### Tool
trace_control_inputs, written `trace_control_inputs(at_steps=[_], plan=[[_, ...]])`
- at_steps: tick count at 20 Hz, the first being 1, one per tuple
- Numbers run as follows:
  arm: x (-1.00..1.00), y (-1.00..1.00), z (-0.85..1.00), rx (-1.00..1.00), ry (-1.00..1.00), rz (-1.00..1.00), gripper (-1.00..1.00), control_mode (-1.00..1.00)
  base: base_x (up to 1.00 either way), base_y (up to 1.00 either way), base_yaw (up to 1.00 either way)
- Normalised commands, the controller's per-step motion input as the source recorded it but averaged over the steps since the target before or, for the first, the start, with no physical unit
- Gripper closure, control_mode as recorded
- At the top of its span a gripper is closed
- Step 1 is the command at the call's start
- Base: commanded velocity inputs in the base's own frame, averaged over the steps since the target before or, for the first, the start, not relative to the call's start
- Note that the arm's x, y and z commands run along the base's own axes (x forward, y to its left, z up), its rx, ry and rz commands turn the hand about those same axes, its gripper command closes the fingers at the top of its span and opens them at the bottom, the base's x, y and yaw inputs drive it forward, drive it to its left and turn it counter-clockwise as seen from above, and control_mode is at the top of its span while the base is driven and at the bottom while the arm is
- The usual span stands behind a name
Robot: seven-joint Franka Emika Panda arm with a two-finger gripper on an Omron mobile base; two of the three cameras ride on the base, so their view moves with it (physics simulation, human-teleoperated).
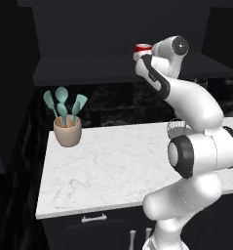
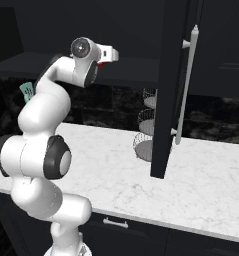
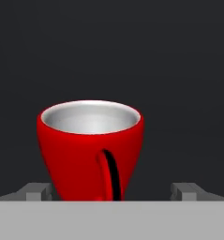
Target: Gather all objects into one cabinet and sort the glasses and bowls to opposite sides.
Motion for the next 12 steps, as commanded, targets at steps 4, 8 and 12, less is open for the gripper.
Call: trace_control_inputs(at_steps=[4, 8, 12], plan=[[0.25, 0.04, -0.29, -0.01, 0.00, 0.01, 1.00, -1.00, 0.00, 0.00, 0.00], [0.44, -0.02, -0.23, 0.01, 0.00, 0.00, 1.00, -1.00, 0.00, 0.00, 0.00], [0.44, 0.00, -0.24, 0.00, 0.00, 0.00, 1.00, -1.00, 0.00, 0.00, 0.00]])
